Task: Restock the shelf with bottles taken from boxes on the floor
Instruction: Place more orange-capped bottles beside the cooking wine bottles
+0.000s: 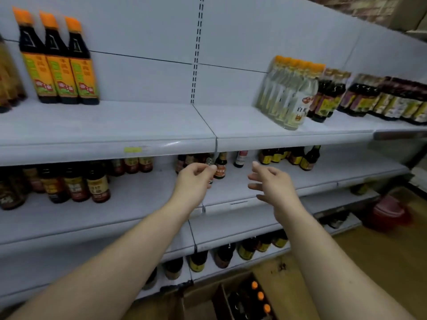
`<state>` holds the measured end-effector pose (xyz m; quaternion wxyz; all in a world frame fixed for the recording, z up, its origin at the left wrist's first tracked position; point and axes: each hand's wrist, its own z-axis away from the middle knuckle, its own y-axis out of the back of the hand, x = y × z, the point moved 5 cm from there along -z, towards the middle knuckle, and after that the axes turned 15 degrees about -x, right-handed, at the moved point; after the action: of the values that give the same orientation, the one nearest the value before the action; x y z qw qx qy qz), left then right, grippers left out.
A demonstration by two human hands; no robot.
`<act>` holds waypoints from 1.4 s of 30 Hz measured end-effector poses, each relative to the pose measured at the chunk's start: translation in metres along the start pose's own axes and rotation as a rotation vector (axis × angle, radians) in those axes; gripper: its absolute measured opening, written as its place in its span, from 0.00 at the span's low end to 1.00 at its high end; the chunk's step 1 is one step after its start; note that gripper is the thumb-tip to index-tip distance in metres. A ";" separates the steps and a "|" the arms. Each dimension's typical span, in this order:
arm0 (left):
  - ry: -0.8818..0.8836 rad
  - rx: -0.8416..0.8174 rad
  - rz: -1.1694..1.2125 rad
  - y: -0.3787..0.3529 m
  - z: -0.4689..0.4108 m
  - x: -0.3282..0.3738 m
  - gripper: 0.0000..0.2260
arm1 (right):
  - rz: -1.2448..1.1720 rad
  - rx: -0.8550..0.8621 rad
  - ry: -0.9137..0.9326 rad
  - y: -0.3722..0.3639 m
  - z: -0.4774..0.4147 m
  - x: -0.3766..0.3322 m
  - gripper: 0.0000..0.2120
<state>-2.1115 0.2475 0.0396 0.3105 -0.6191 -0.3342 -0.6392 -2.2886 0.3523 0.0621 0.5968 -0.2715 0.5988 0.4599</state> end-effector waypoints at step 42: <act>0.465 -0.606 -0.265 -0.284 -0.187 -0.411 0.03 | -0.295 0.590 -0.736 0.149 -0.078 0.471 0.05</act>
<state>-2.4344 0.2551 -0.3855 0.0960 -0.4733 -0.1283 -0.8662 -2.5216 0.4535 -0.3685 0.8790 0.0077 0.4081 0.2467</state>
